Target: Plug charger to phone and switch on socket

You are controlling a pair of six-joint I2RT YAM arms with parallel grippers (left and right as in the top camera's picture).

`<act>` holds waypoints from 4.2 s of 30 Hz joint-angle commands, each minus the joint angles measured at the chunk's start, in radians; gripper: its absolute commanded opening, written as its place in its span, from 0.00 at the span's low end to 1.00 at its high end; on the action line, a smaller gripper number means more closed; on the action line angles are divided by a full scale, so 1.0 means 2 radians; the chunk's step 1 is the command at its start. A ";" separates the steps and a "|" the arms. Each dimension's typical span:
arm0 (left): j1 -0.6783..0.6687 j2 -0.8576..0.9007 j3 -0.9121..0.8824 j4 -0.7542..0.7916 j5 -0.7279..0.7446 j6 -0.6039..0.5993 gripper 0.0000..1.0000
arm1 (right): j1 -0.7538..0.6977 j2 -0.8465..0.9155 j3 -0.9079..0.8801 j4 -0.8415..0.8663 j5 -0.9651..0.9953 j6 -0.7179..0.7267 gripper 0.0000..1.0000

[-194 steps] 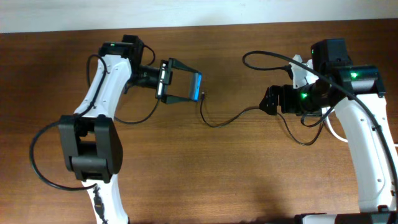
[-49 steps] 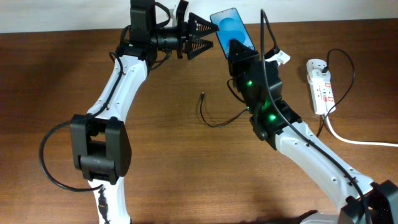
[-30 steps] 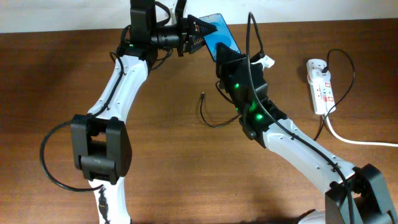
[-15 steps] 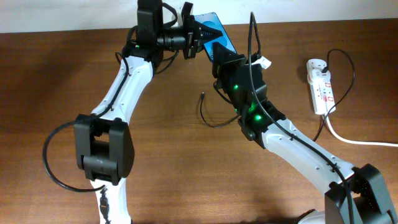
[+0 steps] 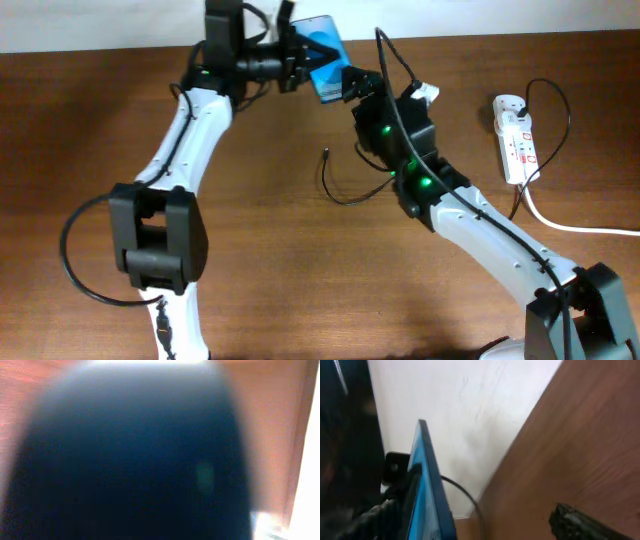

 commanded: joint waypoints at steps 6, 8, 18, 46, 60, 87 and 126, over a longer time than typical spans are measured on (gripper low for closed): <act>0.083 -0.004 0.004 -0.142 0.110 0.261 0.00 | -0.100 -0.014 0.004 -0.153 -0.293 -0.253 0.98; 0.097 -0.004 0.004 -0.194 0.133 0.340 0.00 | -0.129 -0.014 0.004 -0.250 -0.300 -0.286 0.98; 0.127 -0.004 0.004 -0.358 0.065 0.454 0.00 | -0.141 -0.013 0.041 -0.441 -0.301 -0.430 0.69; 0.133 -0.004 0.004 -0.408 0.078 0.454 0.00 | -0.040 0.260 0.273 -0.446 -0.255 -0.389 0.36; 0.171 -0.004 0.004 -0.420 0.091 0.454 0.00 | -0.026 0.328 0.272 -0.397 -0.246 -0.386 0.29; 0.142 -0.004 0.004 -0.420 0.092 0.454 0.00 | -0.061 0.152 0.272 -0.456 -0.385 -0.541 0.04; 0.067 -0.004 0.004 -0.271 0.205 0.314 0.00 | 0.035 -0.094 -0.051 -0.116 -0.345 -0.236 0.04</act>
